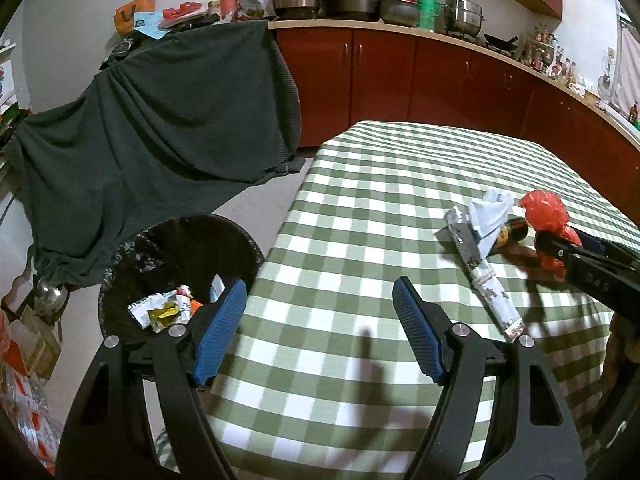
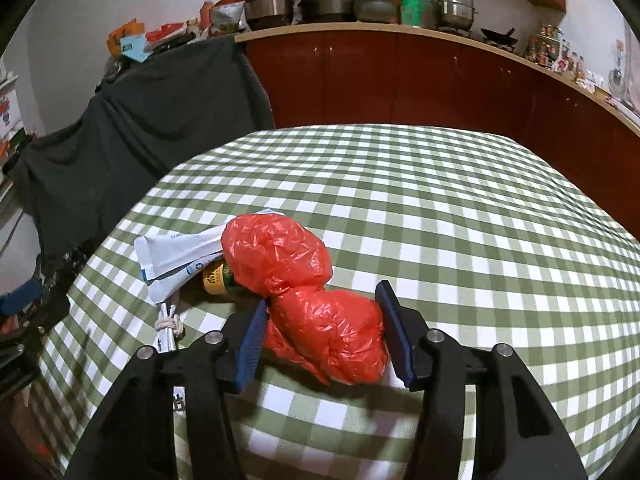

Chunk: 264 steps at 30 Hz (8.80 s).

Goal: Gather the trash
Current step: 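Lift the red bag with right while left grasps the white toothpaste tube, then carry the red bag and white tube over the black bin with both grippers, then open both grippers to drop the bag and tube into the bin, then move both grippers back to the table and grasp the white paper with left, then carry the paper over the bin with left while right grasps the green can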

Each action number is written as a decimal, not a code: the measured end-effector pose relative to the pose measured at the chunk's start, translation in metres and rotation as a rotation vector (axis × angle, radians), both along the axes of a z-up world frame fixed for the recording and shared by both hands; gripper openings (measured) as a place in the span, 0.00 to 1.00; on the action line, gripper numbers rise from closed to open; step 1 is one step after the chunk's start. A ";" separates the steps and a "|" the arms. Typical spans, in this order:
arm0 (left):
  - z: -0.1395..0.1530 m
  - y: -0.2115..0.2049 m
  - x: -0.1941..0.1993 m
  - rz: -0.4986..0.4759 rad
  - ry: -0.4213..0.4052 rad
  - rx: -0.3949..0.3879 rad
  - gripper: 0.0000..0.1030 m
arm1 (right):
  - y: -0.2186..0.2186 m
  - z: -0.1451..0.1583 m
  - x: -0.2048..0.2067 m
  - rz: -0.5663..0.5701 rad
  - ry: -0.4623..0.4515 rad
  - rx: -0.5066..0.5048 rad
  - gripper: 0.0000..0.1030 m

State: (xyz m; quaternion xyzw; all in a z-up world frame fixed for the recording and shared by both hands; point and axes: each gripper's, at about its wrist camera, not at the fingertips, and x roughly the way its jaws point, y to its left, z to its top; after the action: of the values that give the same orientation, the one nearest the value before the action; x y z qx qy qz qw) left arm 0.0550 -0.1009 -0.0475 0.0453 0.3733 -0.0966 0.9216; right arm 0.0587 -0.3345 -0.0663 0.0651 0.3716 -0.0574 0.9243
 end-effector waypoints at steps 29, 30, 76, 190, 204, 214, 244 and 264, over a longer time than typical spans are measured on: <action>-0.026 -0.110 -0.011 -0.049 0.081 0.093 0.75 | -0.066 0.003 -0.060 -0.061 -0.046 0.070 0.51; -0.026 -0.108 -0.011 -0.045 0.080 0.100 0.73 | -0.067 0.003 -0.061 -0.060 -0.049 0.074 0.51; -0.001 -0.031 -0.028 -0.063 0.003 0.084 0.17 | -0.003 0.005 -0.059 0.007 -0.032 0.038 0.51; 0.008 0.048 -0.001 0.089 -0.046 0.001 0.62 | 0.070 0.047 -0.022 -0.035 -0.124 -0.039 0.61; 0.015 -0.078 -0.013 -0.143 -0.075 0.032 0.69 | -0.040 0.021 -0.064 -0.224 -0.075 -0.034 0.61; 0.005 -0.119 0.007 -0.210 -0.053 0.053 0.69 | -0.069 0.014 -0.070 -0.249 -0.075 -0.012 0.61; -0.001 -0.095 0.015 -0.213 -0.045 0.047 0.23 | -0.039 0.007 -0.048 -0.159 -0.056 0.034 0.61; 0.009 0.036 0.030 0.032 -0.057 0.053 0.23 | 0.049 -0.005 0.018 -0.019 0.034 0.098 0.64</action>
State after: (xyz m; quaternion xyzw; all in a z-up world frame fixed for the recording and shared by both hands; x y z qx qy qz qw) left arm 0.0850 -0.0650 -0.0385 0.0666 0.3498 -0.0706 0.9318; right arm 0.0763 -0.2858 -0.0713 0.1126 0.3891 -0.0492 0.9130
